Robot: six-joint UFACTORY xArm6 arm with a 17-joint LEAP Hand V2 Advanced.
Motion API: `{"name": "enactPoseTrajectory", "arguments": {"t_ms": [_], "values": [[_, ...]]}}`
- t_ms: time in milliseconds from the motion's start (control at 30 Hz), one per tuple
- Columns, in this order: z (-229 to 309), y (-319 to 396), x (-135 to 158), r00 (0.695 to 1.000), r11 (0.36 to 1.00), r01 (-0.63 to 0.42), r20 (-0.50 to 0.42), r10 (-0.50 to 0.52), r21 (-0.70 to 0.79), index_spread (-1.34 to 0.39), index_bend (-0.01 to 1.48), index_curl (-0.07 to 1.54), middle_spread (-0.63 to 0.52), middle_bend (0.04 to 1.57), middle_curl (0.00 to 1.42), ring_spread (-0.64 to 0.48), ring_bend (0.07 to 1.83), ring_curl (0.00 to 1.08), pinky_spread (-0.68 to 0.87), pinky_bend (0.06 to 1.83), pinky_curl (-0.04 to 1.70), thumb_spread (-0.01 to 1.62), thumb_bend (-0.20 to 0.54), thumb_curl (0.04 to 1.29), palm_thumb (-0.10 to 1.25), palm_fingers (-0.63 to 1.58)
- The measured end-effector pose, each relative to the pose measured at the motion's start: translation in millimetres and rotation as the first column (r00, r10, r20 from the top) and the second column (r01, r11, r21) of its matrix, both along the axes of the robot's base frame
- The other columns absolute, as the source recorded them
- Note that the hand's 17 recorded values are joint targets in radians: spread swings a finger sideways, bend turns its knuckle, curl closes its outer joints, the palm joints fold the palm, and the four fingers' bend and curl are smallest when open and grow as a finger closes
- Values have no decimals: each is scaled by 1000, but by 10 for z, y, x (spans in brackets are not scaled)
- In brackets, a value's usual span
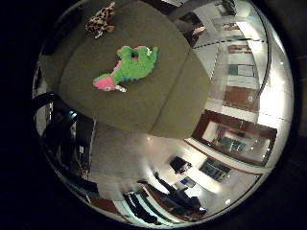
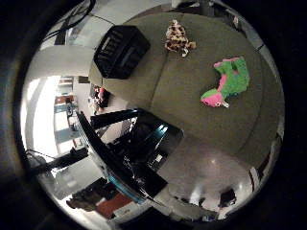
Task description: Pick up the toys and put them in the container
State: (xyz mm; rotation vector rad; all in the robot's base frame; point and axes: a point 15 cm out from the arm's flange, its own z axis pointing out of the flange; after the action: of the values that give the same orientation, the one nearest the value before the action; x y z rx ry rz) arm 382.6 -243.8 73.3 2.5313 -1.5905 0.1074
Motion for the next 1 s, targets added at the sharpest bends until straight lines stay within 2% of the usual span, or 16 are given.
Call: {"name": "enactPoseTrajectory", "arguments": {"t_ms": [300,533,1000], "values": [[33,-56,68,1000,1000,8,4,-8,-3,-386,169,292,36,193,309,186,227,268,377,490,157,986,-26,279,360,49],[-18,-283,466,1000,1000,2,23,-1,-18,-384,168,289,34,184,307,185,236,271,374,496,157,996,-22,283,400,43],[-618,-755,1141,996,994,-92,-14,91,-64,-392,176,299,36,184,293,185,252,275,365,494,163,985,-28,285,424,9]]}}
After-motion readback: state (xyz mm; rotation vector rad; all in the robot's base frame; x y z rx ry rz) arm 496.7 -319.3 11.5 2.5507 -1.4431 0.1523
